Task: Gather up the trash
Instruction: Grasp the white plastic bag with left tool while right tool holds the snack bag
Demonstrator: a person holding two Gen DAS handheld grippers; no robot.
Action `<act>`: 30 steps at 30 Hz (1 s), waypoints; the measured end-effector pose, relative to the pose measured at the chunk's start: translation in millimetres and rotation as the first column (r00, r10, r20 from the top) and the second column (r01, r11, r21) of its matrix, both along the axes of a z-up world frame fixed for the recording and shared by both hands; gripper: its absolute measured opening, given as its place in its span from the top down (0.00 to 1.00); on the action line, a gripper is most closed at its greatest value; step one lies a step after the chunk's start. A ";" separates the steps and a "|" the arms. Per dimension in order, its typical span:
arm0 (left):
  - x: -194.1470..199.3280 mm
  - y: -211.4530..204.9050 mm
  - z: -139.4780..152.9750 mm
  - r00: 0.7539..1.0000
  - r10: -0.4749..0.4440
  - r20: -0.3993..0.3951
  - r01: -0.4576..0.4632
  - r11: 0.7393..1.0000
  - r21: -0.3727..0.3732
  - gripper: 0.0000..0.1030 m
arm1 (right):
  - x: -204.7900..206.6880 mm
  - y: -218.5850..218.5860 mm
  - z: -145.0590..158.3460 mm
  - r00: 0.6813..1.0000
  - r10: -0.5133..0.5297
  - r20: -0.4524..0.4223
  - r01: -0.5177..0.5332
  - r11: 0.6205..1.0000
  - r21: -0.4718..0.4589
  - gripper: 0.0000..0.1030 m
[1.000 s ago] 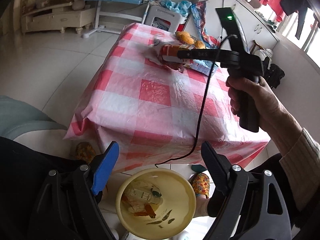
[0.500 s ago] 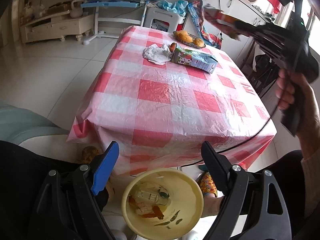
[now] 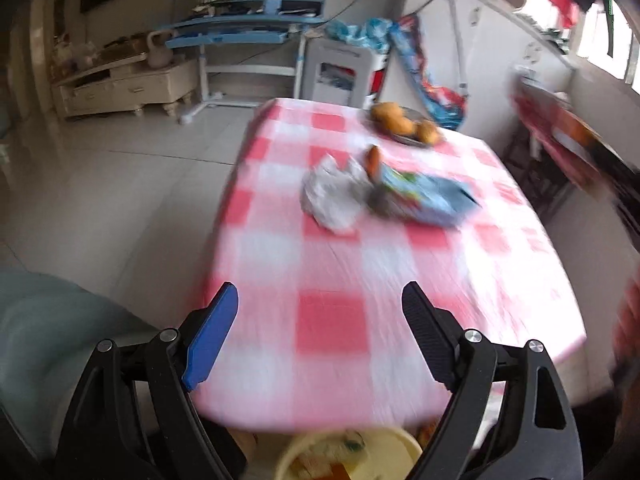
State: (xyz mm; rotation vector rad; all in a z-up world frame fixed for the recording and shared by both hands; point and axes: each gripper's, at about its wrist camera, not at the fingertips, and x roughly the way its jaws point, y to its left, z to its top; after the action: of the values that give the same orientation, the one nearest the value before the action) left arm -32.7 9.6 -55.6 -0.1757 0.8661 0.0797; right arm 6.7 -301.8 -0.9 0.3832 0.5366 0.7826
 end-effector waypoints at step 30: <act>155.4 -16.5 -61.0 0.983 -0.141 -0.114 0.145 0.989 0.034 0.92 | 10.6 23.8 -22.7 0.998 0.054 -0.037 -0.058 0.991 -0.122 0.98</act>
State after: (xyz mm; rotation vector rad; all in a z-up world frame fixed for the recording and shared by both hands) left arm 122.7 -6.9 -116.7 -0.0699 0.9856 -0.0269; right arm 17.3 -278.0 -23.6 0.2682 0.6259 0.7942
